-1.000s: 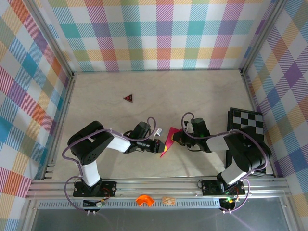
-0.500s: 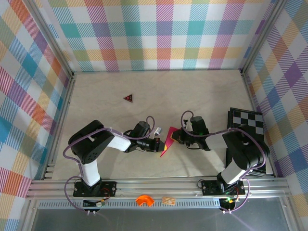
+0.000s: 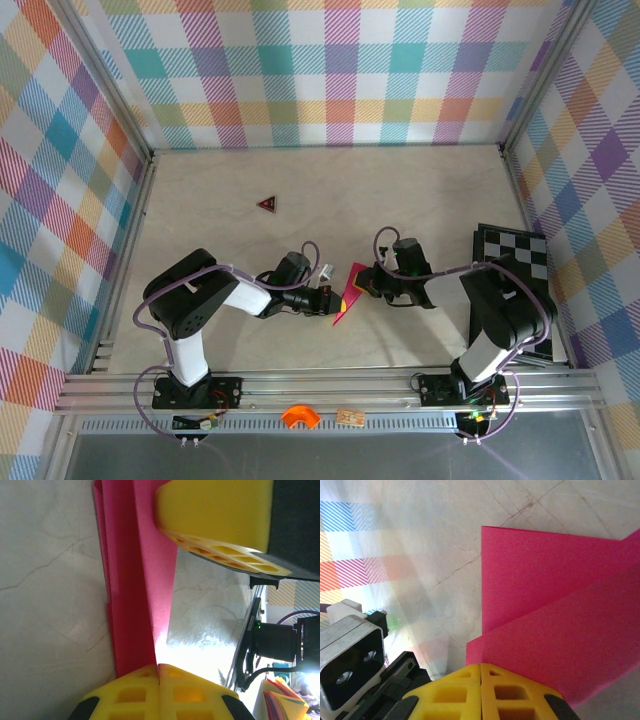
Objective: Fold a paper plane with a square sheet of paper (pick it up from the middle)
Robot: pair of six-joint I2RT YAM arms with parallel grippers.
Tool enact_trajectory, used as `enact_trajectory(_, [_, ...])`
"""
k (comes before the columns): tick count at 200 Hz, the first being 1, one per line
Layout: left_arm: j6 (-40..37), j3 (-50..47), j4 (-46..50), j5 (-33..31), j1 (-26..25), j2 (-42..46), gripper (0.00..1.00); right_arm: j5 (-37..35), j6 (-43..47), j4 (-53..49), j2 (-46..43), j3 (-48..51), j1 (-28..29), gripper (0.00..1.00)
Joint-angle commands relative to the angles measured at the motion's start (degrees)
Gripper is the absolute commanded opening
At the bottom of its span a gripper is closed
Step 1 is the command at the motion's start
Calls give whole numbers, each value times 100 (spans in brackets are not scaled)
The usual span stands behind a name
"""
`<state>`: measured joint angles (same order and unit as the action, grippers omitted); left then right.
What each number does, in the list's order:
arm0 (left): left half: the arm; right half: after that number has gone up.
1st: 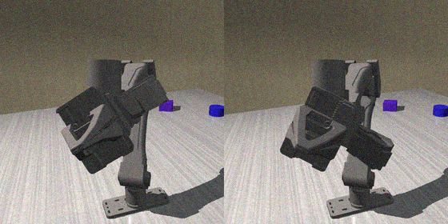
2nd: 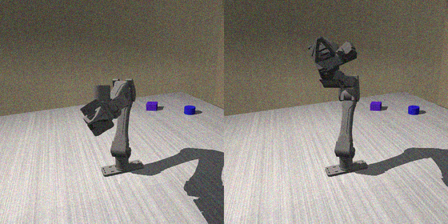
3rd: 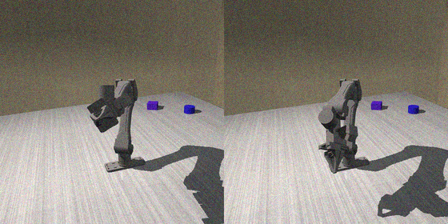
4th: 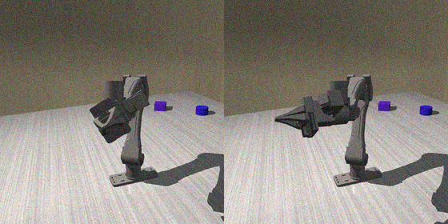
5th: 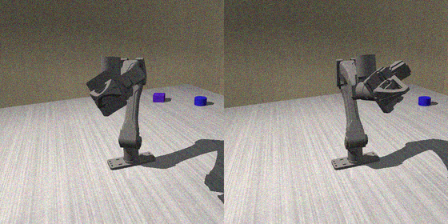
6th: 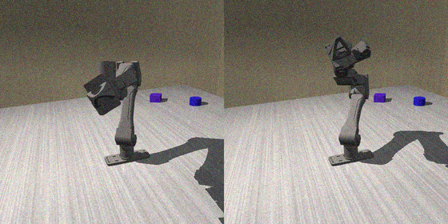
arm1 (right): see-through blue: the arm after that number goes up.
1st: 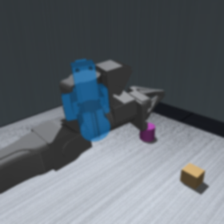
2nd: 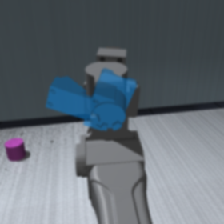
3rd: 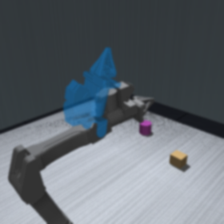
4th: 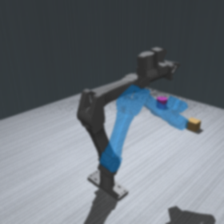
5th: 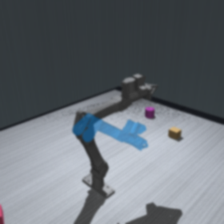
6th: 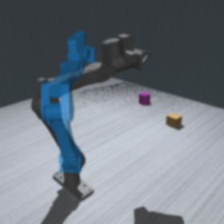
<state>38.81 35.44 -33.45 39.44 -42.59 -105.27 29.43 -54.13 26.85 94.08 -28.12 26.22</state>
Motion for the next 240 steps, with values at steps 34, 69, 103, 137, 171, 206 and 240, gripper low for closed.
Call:
enact_trajectory(34, [-53, -191, 821, -890, 31, -484, 0, 70, 79, -346, 300, -253, -37, 9])
enact_trajectory(69, [-83, -178, 875, -892, 31, -480, 0, -119, 250, -1041, 460, -403, -38, 8])
enact_trajectory(103, [-146, -212, 902, -875, 31, -374, 0, -219, 350, -1343, 573, -451, -31, 7])
enact_trajectory(137, [-177, -239, 846, -771, 33, -287, 1, -340, 445, -1734, 611, -613, -12, 7])
enact_trajectory(171, [-349, -283, 1119, -683, 32, 33, 14, -552, 609, -2271, 629, -798, 32, 5])
enact_trajectory(206, [-539, -323, 1403, -430, 25, 314, 10, -535, 623, -2272, 642, -811, 46, 5])
enact_trajectory(240, [-620, -292, 1541, -203, 29, 367, 1, -545, 623, -2290, 677, -840, 49, 4])
